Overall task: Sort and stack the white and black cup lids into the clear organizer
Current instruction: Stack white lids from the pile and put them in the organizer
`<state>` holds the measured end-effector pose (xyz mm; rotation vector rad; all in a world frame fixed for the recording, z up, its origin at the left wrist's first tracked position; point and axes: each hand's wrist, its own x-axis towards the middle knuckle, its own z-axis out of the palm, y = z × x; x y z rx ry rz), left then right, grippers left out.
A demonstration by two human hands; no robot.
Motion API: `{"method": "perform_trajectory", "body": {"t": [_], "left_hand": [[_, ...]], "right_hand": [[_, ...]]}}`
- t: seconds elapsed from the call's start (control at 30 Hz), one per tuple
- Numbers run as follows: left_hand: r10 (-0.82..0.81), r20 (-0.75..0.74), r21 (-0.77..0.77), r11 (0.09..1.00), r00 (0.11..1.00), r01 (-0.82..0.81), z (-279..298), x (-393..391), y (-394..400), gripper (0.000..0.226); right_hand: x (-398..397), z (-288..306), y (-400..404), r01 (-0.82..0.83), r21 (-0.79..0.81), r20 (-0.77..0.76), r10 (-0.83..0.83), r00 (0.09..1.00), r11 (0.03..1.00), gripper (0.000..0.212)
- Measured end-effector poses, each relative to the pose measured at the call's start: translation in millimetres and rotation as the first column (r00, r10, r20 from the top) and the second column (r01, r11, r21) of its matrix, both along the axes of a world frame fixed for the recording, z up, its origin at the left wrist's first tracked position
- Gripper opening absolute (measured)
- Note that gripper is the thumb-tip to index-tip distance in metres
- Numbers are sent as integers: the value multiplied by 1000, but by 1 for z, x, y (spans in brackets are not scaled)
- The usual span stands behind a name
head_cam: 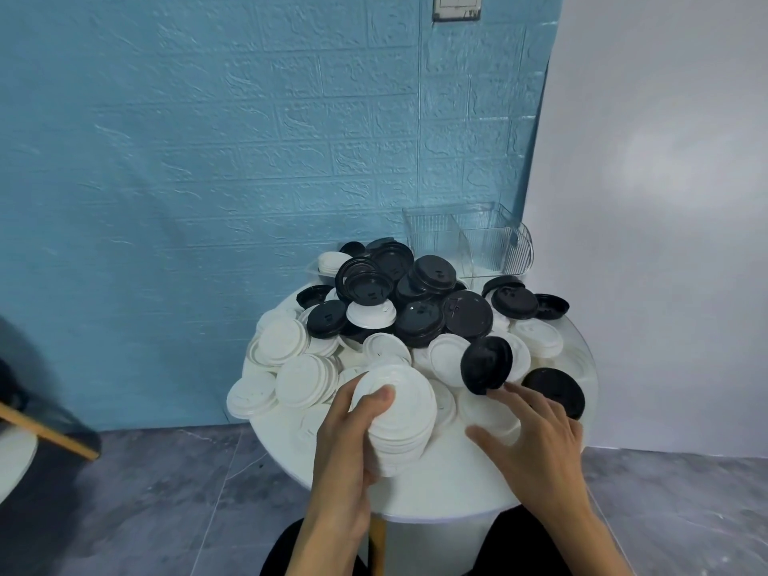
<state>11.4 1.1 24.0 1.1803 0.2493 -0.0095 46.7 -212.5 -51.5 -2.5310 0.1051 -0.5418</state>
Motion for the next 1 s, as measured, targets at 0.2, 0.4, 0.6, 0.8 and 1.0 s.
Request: {"method": "perform_trajectory", "body": {"t": [0.2, 0.4, 0.6, 0.8, 1.0], "left_hand": [[-3, 1, 10, 1000, 1000, 3, -1, 0, -2, 63], [-8, 8, -7, 1000, 1000, 8, 0, 0, -2, 63], [8, 5, -2, 1000, 1000, -8, 0, -1, -1, 65], [17, -10, -2, 1000, 1000, -17, -1, 0, -1, 65], [26, -23, -18, 999, 999, -26, -2, -1, -1, 65]], "right_hand": [[0, 0, -3, -24, 21, -20, 25, 999, 999, 56], [2, 2, 2, -13, 17, -43, 14, 999, 1000, 61], [3, 3, 5, 24, 51, 39, -26, 999, 998, 59], [6, 11, 4, 30, 75, 64, -35, 997, 997, 48], [10, 24, 2, 61, 101, 42, -66, 997, 993, 41]]}}
